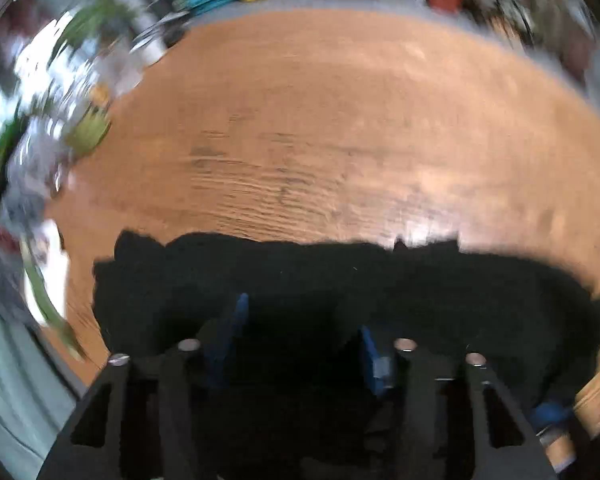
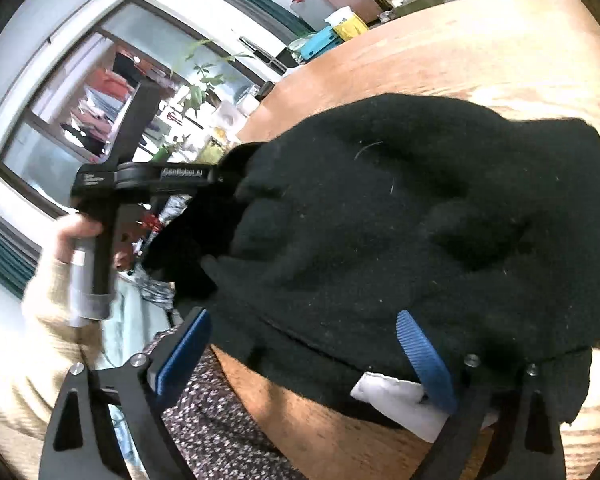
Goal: Fold clothes
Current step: 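Grasp the garment edge with the right gripper and pull it toward the left gripper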
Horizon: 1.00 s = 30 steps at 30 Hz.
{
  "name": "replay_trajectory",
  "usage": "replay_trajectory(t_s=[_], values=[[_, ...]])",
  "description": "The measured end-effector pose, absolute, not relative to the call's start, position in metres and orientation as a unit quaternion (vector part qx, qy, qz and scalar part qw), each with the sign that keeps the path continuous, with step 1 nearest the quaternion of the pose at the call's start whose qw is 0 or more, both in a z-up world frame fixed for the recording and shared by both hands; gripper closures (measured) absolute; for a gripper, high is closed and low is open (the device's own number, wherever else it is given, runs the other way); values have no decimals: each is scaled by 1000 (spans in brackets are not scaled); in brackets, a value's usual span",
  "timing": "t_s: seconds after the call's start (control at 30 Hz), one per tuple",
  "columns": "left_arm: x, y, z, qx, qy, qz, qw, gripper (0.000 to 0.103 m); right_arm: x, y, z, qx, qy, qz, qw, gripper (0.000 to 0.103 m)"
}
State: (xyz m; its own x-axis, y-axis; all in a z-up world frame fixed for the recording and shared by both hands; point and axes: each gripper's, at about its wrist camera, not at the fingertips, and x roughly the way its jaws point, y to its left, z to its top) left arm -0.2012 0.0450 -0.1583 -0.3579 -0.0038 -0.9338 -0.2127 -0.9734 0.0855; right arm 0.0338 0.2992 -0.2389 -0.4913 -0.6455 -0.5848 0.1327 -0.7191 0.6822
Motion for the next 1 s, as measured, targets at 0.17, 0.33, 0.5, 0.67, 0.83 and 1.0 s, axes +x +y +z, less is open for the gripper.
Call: replay_trajectory(t_s=[0.17, 0.33, 0.5, 0.67, 0.83, 1.0], values=[[-192, 16, -120, -524, 12, 847, 89, 89, 38, 300, -232, 468, -265, -814, 220, 6], [-179, 5, -115, -526, -35, 842, 114, 97, 24, 276, -215, 516, -207, -814, 167, 22], [-150, -15, -116, -503, -85, 850, 133, 97, 6, 262, -163, 476, -216, -837, 163, 44], [-137, -31, -134, -510, -121, 845, 107, 100, -24, 232, -132, 461, -233, -839, 168, 61], [-132, -50, -147, -530, -159, 826, 102, 102, -60, 186, -146, 486, -246, -823, 159, 54], [-127, -60, -149, -534, -159, 823, 110, 102, -94, 173, -182, 515, -303, -791, 131, 53]])
